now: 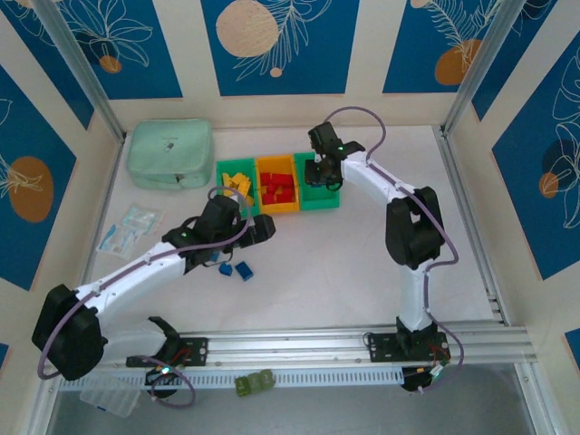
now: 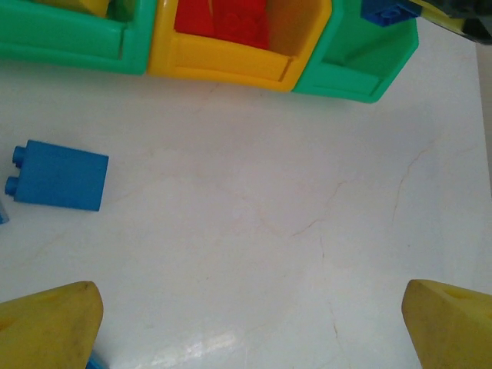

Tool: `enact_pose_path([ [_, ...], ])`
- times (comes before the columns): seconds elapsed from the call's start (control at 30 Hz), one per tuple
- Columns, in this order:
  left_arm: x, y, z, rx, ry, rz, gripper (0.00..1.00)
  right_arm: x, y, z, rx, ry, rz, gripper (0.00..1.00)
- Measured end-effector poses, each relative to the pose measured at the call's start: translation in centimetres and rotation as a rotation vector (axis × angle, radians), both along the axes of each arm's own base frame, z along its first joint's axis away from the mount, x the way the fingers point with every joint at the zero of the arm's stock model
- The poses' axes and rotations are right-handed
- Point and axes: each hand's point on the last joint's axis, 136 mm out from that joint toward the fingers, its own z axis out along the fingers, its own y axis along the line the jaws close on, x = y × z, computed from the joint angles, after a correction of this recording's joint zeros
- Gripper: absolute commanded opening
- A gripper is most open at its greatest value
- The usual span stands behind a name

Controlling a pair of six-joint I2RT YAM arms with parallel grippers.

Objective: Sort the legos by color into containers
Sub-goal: Place the lego in the container, then pick up the lego from the bottom-center of the table.

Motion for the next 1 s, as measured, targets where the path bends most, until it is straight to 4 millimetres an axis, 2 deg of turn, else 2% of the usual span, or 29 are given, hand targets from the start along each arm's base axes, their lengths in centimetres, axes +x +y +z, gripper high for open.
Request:
enact_pose_path([
  [0.2,1.0,-0.7,0.9,0.012,-0.029,-0.019,0.99,1.8,-0.5,-0.5,-0.008,0.003,-0.011,0.43],
  [0.33,1.5,-0.9,1.9,0.013,-0.060,-0.025,0.99,1.9,-0.3,0.0,-0.004,-0.007,-0.002,0.48],
  [0.47,1.5,-0.8,1.9,0.021,-0.066,-0.024,0.99,1.1,-0.2,0.8,-0.003,-0.016,0.010,0.52],
  [0.63,1.5,-0.4,2.4,0.027,-0.080,-0.011,0.99,-1.8,-0.3,3.0,0.012,-0.035,0.030,0.55],
  [0.73,1.5,0.1,3.1,0.027,-0.104,-0.002,0.99,-3.9,0.3,4.4,0.026,-0.052,0.059,0.57],
  [0.83,1.3,0.7,3.8,0.031,-0.123,0.012,0.99,-6.2,2.2,4.8,0.032,-0.060,0.116,0.60],
  [1.0,0.6,2.5,3.9,0.061,-0.131,0.043,0.99,-10.8,6.2,3.0,0.019,-0.010,0.246,0.63],
])
